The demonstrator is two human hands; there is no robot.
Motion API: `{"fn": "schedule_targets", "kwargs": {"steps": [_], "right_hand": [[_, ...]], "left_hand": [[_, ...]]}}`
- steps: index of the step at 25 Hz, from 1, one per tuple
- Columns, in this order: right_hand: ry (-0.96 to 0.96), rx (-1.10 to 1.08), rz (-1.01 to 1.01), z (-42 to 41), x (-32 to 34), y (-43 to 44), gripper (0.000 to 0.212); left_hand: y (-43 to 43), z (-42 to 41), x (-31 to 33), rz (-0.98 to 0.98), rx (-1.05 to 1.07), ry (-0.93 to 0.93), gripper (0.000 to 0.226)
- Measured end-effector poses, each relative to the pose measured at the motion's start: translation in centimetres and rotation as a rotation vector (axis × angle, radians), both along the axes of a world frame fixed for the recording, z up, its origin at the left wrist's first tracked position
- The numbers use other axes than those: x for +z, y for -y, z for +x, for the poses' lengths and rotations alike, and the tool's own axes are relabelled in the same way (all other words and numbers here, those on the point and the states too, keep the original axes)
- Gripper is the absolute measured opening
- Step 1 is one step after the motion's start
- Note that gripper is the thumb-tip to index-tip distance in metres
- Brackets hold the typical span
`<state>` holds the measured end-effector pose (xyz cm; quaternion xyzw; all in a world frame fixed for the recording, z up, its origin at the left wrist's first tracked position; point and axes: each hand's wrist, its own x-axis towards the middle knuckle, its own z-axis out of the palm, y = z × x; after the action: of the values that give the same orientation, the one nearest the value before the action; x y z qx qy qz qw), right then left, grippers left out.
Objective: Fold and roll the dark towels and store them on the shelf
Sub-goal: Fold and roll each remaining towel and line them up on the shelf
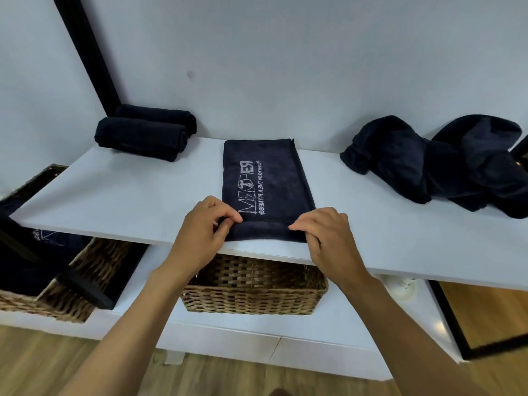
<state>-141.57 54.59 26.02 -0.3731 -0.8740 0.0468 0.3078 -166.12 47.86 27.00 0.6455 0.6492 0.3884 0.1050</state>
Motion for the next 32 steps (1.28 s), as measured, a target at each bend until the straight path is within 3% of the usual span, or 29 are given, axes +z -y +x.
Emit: {"fn": "schedule_targets", "kwargs": {"steps": [3,5,8,11,13,16,20,25,29,32], "right_hand": [[0.135,0.049,-0.018,0.6,0.4,0.1,0.027],[0.191,0.074,-0.074,0.9,0.6,-0.2,0.033],[0.201,0.075,-0.15,0.6,1.2,-0.8,0.032],[0.146,0.061,-0.15,0.4,1.1,-1.0,0.024],[0.103,0.048,-0.149,0.4,0.8,-0.9,0.02],[0.044,0.027,-0.201,0.7,0.8,-0.7,0.02],[-0.172,0.03,-0.373,1.1,1.4,-0.5,0.017],[-0.254,0.023,-0.534,0.8,2.6,-0.8,0.008],[-0.032,0.071,-0.653,0.3,4.9,-3.0,0.009],[0.064,0.054,-0.666,-0.4,5.3,-4.1,0.014]], "left_hand": [[1.0,-0.2,-0.8,0.103,-0.015,-0.169,0.019],[1.7,-0.6,-1.2,0.15,-0.06,-0.313,0.031],[2.0,-1.4,-0.9,0.101,-0.083,-0.465,0.047],[1.5,-0.8,-0.5,0.055,-0.048,-0.531,0.042],[1.1,0.3,-0.4,0.063,-0.022,-0.474,0.04],[1.0,1.3,-0.2,0.046,0.023,-0.196,0.023],[1.3,1.7,0.4,-0.013,0.024,0.13,0.019],[1.0,1.6,0.5,-0.06,0.075,0.173,0.013],[1.0,1.2,0.1,0.017,-0.008,0.204,0.017],[0.8,1.2,-0.4,0.066,-0.034,0.104,0.023]]}}
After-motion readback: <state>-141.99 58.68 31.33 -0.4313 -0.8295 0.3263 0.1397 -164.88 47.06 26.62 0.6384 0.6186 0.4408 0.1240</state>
